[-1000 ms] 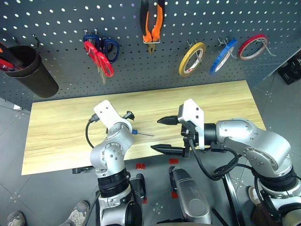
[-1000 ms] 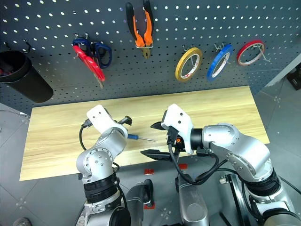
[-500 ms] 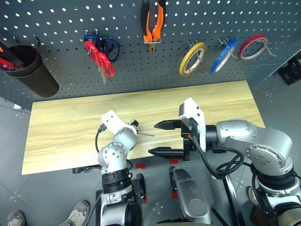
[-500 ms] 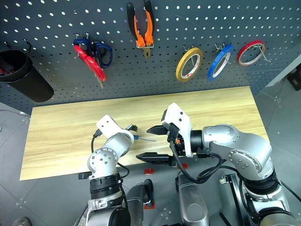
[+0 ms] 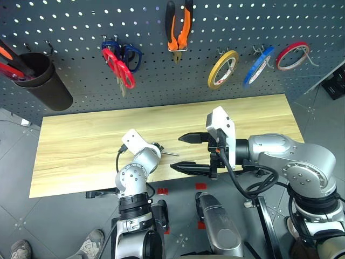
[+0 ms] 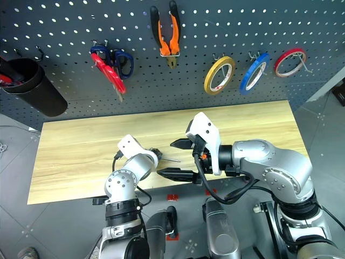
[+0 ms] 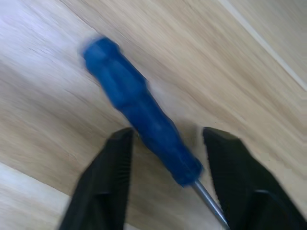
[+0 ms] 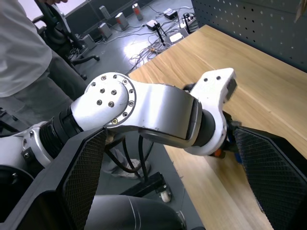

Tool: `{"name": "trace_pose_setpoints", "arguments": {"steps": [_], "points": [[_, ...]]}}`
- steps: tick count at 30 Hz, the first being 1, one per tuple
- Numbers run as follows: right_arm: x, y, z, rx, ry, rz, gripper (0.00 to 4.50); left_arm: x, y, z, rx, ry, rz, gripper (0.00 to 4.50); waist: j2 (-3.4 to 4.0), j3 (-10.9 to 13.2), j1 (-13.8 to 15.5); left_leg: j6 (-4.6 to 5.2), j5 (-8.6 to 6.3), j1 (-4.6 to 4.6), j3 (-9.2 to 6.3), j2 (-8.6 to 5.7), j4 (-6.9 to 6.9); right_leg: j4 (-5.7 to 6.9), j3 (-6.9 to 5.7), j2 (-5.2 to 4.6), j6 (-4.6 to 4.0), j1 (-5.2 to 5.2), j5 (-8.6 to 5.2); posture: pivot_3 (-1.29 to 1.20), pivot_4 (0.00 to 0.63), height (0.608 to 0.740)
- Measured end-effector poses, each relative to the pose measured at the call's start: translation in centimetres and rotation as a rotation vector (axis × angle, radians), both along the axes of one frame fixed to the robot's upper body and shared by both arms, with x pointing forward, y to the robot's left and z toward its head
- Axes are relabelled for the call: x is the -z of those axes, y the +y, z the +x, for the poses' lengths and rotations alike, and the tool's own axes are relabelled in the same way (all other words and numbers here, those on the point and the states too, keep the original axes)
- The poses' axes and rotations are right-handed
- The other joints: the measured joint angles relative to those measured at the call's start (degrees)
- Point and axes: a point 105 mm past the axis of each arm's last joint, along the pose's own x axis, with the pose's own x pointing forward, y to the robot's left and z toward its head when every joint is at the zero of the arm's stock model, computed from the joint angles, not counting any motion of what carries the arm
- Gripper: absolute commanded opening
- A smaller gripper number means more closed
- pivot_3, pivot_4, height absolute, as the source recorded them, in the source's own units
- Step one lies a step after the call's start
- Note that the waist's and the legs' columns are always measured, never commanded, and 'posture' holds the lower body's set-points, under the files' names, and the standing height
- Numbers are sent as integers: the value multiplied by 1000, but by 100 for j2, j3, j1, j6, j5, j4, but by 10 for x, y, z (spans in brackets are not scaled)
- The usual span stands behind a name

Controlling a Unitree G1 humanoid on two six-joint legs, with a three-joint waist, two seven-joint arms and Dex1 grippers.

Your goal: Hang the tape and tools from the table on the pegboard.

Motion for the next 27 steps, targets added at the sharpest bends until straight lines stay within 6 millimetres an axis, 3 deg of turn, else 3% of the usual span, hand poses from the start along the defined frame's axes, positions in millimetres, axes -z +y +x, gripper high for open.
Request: {"name": "trace_pose_setpoints", "arguments": {"steps": [3,4,7,10,16,27], "points": [[-3,-3,4,18,12,15,4500,1,9,2,53,4,10,485,12,-6,-7,0,0,3,-3,1,0,2,-2,2,0,2,0,-426,411,740],[-3,-3,4,20,17,16,4500,0,12,3,67,2,13,422,12,-7,-16,0,0,3,-3,2,0,2,-2,2,1,2,1,-425,411,740],[-2,-3,5,18,40,13,4500,-1,17,4,121,-6,41,422,13,-7,-29,0,0,4,-2,2,0,2,-2,3,1,1,1,-417,412,740],[-3,-3,5,15,39,14,4500,-3,34,0,204,-55,167,422,14,-7,-63,-2,0,4,1,6,-6,3,5,6,0,-6,1,-410,413,740],[-6,-3,8,30,29,18,4500,-5,62,-32,385,-150,484,422,14,-6,-86,-5,2,-5,3,11,-39,-4,15,2,-3,-35,2,-392,410,740],[-19,7,8,13,-152,127,4500,-58,74,-85,440,-453,942,422,15,-6,-13,-8,5,-31,21,7,-84,-13,23,-15,-8,-89,3,-342,398,740]]}}
